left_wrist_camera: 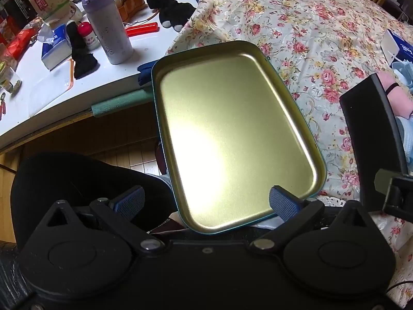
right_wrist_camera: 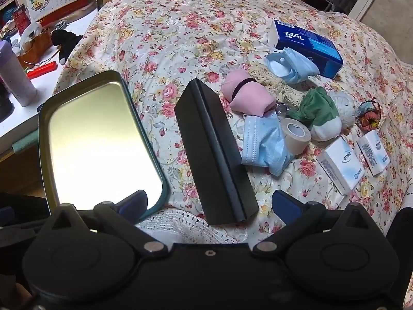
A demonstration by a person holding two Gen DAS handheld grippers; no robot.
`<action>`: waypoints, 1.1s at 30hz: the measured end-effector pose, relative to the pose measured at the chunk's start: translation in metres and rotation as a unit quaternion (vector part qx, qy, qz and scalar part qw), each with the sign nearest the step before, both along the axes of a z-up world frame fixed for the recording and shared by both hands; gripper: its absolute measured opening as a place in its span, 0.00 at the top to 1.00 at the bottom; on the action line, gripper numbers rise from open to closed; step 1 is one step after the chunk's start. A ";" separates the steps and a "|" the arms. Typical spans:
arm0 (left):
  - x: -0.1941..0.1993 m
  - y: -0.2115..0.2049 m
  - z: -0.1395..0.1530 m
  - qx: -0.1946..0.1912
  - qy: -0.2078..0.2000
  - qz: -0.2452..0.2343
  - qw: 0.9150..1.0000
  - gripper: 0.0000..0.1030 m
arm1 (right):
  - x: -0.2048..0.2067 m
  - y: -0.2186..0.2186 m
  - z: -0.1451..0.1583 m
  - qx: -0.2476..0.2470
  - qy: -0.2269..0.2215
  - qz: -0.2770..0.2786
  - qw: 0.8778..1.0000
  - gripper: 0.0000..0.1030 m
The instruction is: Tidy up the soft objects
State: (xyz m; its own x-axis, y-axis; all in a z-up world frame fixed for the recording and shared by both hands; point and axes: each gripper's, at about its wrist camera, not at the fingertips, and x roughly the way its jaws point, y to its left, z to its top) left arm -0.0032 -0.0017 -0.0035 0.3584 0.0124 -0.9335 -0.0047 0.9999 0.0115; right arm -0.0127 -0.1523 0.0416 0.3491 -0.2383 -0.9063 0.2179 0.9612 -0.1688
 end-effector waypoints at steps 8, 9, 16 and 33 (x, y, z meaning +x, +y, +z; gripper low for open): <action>-0.001 0.000 0.001 0.002 -0.001 0.001 1.000 0.03 | -0.001 0.002 0.002 -0.002 -0.002 0.003 1.000 0.00; -0.001 0.001 0.001 0.001 -0.001 0.001 1.000 0.03 | -0.001 0.002 0.002 -0.002 -0.002 0.003 1.000 0.00; -0.001 0.002 0.002 0.001 0.001 0.001 1.000 0.03 | -0.002 0.001 0.002 -0.002 -0.004 0.006 1.000 0.00; -0.005 -0.001 0.005 0.003 -0.006 -0.004 1.000 0.03 | -0.004 0.000 0.006 -0.005 -0.009 0.003 1.000 0.00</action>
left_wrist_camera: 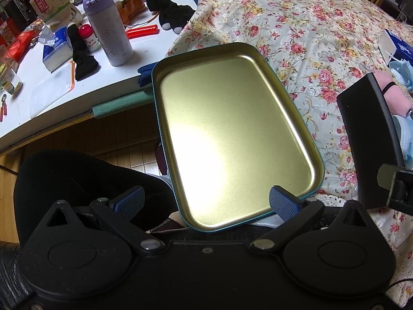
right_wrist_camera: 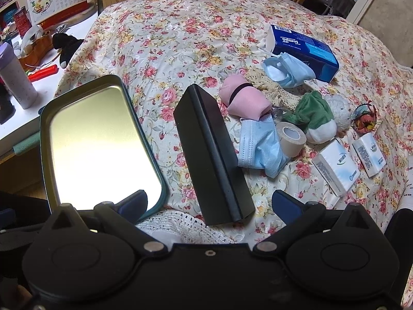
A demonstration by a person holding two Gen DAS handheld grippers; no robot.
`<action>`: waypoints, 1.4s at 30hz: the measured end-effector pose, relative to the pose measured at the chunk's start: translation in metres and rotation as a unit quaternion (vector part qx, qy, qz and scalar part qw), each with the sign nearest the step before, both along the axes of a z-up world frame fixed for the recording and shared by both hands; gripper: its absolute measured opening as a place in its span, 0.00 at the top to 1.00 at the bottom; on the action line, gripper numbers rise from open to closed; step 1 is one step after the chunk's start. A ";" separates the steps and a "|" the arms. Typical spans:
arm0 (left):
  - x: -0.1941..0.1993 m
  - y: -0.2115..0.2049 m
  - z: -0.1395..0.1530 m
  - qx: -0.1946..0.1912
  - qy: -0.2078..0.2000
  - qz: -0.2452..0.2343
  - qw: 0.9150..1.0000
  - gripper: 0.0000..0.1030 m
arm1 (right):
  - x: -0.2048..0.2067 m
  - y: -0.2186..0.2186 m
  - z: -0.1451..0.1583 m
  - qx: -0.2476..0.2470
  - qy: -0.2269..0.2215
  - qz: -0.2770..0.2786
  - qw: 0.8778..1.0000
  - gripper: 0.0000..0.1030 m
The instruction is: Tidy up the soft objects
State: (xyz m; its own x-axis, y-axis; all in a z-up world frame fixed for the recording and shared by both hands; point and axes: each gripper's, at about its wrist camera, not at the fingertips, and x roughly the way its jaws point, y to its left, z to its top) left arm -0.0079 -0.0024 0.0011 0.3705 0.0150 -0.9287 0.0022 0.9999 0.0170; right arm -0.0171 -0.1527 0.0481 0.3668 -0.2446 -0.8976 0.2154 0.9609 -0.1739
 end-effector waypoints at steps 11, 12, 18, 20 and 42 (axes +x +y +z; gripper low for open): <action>-0.004 -0.003 0.005 -0.009 -0.014 -0.008 1.000 0.04 | -0.005 -0.004 0.005 0.004 -0.009 -0.003 1.000 0.00; -0.004 -0.003 0.006 -0.012 -0.014 -0.010 1.000 0.04 | -0.006 -0.005 0.005 0.004 -0.010 -0.004 1.000 0.00; -0.010 -0.011 0.012 -0.023 -0.020 -0.028 0.999 0.04 | -0.013 -0.017 0.011 0.009 -0.021 -0.014 1.000 0.00; -0.012 -0.017 0.016 -0.020 -0.025 -0.038 0.999 0.04 | -0.016 -0.023 0.014 0.010 -0.024 -0.020 0.999 0.00; -0.008 -0.136 0.067 -0.027 -0.064 -0.203 0.977 0.03 | -0.049 -0.227 0.025 -0.022 -0.055 -0.206 0.977 0.00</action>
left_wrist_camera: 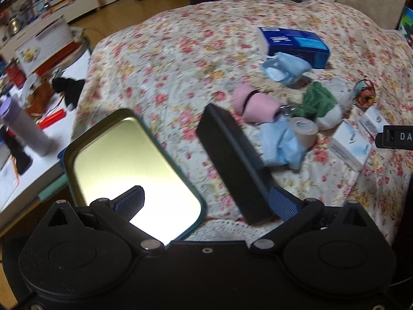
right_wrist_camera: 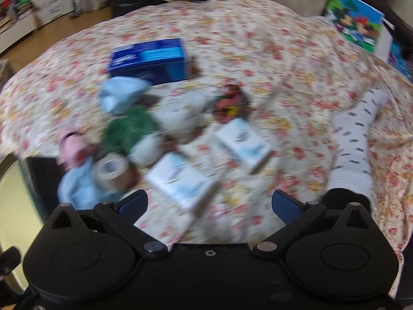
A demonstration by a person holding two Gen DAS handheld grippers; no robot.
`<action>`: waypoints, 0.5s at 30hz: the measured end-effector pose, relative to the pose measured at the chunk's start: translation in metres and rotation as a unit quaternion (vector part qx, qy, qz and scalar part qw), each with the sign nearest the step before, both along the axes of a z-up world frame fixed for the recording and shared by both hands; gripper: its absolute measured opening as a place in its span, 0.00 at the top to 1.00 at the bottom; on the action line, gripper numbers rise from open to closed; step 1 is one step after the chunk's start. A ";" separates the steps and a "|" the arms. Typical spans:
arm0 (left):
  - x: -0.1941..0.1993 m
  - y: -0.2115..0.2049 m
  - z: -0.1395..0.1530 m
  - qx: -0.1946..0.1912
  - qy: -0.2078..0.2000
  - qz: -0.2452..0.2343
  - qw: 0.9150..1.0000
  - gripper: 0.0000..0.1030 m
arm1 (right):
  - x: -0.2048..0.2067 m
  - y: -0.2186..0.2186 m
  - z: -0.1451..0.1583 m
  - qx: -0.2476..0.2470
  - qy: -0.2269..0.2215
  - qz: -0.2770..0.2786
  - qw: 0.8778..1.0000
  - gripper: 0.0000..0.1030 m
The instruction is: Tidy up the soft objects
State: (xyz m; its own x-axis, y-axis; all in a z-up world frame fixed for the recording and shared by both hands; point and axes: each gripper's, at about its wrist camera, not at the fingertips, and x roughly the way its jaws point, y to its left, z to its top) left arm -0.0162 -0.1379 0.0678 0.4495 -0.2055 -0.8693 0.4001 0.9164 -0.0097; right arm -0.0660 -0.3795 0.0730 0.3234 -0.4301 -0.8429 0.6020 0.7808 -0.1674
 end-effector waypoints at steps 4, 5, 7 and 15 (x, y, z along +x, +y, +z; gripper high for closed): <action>0.012 -0.026 0.001 0.006 0.004 -0.020 1.000 0.03 | 0.002 -0.039 -0.003 0.005 -0.001 -0.030 1.000 0.00; 0.015 -0.031 0.002 0.007 0.005 -0.021 1.000 0.04 | 0.003 -0.048 -0.002 0.008 -0.003 -0.035 0.999 0.00; 0.023 -0.042 0.002 0.006 0.006 -0.026 1.000 0.04 | 0.006 -0.063 0.000 0.014 -0.007 -0.043 0.999 0.00; 0.057 -0.076 -0.003 0.024 0.011 -0.030 0.999 0.04 | 0.043 -0.110 -0.002 0.022 -0.005 -0.048 0.999 0.00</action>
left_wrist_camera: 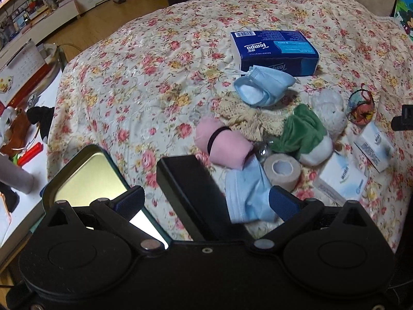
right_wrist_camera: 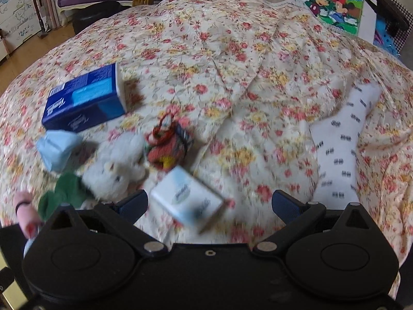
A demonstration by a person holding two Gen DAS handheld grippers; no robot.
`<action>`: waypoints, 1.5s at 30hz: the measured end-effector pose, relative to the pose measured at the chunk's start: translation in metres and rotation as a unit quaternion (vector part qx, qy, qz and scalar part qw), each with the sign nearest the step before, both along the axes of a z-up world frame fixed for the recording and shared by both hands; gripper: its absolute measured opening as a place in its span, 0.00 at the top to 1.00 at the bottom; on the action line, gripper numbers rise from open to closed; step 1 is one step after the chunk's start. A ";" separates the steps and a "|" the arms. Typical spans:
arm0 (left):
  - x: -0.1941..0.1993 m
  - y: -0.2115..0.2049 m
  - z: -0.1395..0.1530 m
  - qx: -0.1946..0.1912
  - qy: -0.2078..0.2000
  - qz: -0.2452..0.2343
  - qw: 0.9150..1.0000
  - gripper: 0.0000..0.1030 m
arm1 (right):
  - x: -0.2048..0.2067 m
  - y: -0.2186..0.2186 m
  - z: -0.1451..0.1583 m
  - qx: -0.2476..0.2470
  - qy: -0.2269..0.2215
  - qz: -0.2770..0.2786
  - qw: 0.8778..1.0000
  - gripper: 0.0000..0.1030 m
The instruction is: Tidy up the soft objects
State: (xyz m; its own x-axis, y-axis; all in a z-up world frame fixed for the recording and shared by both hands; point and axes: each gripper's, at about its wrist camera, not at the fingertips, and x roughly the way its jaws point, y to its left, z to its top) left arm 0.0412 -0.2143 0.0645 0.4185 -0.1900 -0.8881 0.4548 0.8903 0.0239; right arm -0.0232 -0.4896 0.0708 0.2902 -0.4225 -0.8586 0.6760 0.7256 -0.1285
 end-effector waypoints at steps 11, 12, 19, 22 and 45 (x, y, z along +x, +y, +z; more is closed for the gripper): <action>0.040 -0.020 -0.019 0.014 0.027 0.008 1.000 0.04 | 0.063 -0.038 -0.023 0.023 0.000 0.016 1.000 0.00; 0.043 -0.022 -0.019 0.014 0.028 0.008 0.999 0.04 | 0.067 -0.040 -0.027 0.027 0.001 0.015 1.000 0.00; 0.065 -0.048 -0.017 0.016 0.024 -0.005 1.000 0.04 | 0.077 -0.049 -0.050 0.062 0.001 0.006 0.998 0.01; 0.078 -0.064 -0.015 0.014 0.023 -0.012 1.000 0.04 | 0.081 -0.049 -0.060 0.075 0.012 0.007 0.997 0.01; 0.129 -0.141 -0.052 -0.008 0.039 -0.006 0.999 0.04 | 0.073 -0.070 -0.074 0.136 -0.009 -0.004 0.991 0.48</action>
